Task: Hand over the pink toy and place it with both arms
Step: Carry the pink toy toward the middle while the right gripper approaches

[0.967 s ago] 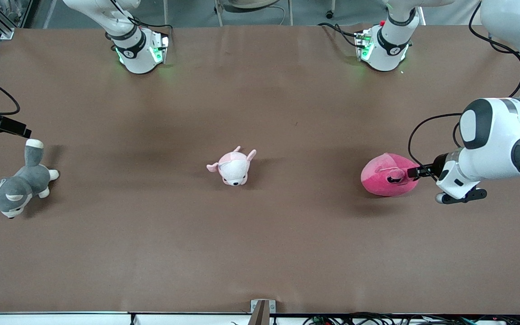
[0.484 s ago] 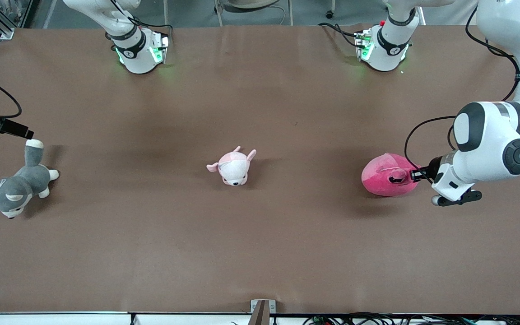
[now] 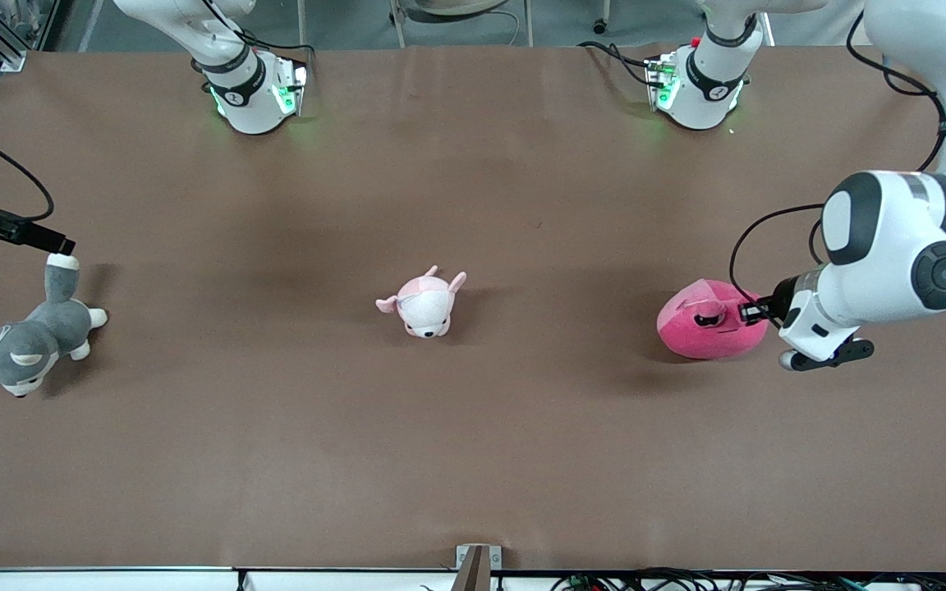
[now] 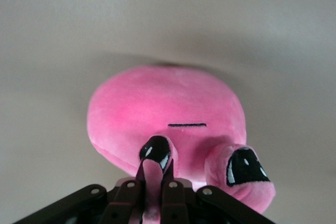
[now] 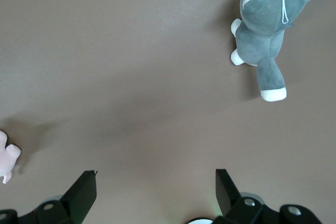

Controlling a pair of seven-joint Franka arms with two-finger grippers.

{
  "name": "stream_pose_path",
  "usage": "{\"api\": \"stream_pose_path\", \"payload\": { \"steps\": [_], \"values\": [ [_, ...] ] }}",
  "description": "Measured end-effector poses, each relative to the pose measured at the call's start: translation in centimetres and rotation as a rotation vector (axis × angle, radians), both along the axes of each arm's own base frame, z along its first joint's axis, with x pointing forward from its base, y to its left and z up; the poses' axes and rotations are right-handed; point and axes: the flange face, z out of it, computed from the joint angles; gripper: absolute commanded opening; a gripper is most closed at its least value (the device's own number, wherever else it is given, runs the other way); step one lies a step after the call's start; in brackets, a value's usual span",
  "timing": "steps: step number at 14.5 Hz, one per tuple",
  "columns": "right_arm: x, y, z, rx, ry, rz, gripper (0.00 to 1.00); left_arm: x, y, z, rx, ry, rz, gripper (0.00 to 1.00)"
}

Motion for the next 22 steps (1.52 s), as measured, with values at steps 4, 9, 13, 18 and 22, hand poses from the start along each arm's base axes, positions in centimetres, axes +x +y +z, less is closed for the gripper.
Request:
{"api": "stream_pose_path", "payload": {
  "steps": [4,9,13,18,22],
  "values": [
    [0.0,1.6,-0.1,-0.017,0.014,-0.094,1.0,-0.8,-5.4,9.3,-0.001,-0.007,0.033,0.0],
    [0.0,8.7,-0.1,-0.053,0.021,-0.274,1.0,-3.8,-17.4,15.5,-0.061,-0.05,0.103,0.0],
    [-0.5,13.8,0.3,0.016,0.044,-0.405,1.0,-8.4,-27.5,17.9,-0.097,-0.048,0.107,0.0],
    [-2.2,18.8,1.9,0.04,0.069,-0.559,1.0,-14.4,-39.3,18.0,-0.19,-0.112,0.055,0.0],
    [-4.7,26.0,2.2,0.015,0.093,-0.633,1.0,-17.5,-46.4,14.8,-0.277,-0.137,0.034,0.0]
  ]
}}
